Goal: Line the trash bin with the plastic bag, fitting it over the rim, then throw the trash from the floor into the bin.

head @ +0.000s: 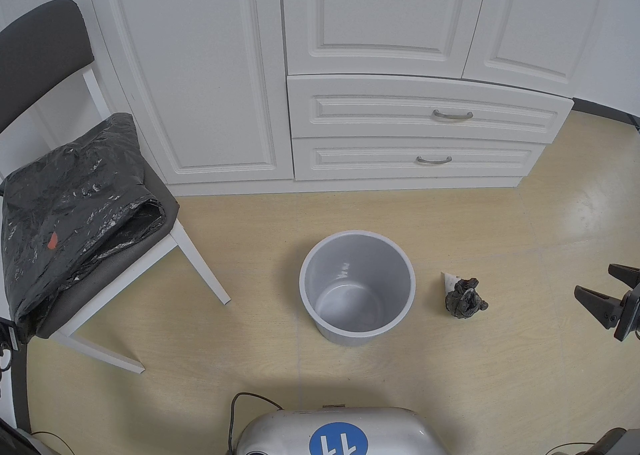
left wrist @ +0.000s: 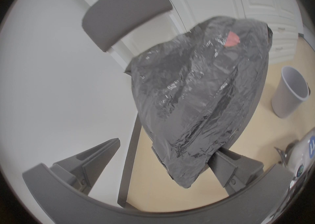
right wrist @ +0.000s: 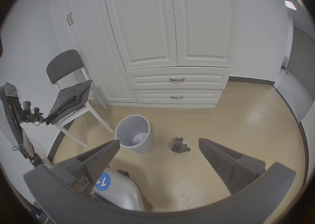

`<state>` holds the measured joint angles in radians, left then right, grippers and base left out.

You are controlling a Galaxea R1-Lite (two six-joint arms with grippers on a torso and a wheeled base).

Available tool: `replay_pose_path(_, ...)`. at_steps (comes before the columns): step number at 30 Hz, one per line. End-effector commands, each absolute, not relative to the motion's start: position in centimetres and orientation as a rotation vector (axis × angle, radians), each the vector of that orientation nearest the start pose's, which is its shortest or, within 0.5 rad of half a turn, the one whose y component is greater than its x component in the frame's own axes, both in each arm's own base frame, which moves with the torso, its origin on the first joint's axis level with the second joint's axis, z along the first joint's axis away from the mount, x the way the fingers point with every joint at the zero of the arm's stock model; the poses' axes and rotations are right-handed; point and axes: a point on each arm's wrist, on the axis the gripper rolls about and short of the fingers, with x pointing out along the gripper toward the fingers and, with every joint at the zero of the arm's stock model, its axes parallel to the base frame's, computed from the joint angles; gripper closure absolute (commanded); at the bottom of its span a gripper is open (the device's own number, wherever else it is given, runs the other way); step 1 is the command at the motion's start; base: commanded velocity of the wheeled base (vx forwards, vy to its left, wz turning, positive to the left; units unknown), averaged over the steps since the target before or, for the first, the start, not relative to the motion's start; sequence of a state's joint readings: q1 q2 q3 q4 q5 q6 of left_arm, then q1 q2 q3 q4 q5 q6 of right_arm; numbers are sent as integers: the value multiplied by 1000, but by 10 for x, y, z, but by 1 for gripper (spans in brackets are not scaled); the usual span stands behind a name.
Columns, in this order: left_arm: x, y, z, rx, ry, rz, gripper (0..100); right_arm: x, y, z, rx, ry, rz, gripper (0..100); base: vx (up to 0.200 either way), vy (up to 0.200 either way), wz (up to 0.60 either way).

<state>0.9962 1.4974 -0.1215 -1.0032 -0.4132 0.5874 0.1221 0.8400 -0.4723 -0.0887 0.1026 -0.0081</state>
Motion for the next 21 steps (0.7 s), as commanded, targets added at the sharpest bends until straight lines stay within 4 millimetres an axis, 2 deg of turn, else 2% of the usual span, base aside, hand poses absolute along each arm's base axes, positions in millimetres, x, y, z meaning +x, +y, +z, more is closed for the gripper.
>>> replay_pose_path(1, 97, 134, 120, 337, 348, 512, 0, 87, 14, 203, -11, 274, 231, 0, 0, 0, 0)
replay_pose_path(11, 105, 137, 118, 288, 337, 487, 0, 85, 13, 203, -13, 268, 233, 0, 0, 0, 0)
replay_pose_path(21, 122, 158, 105, 250, 384, 467, 0, 81, 15, 204, -16, 254, 256, 0, 0, 0, 0)
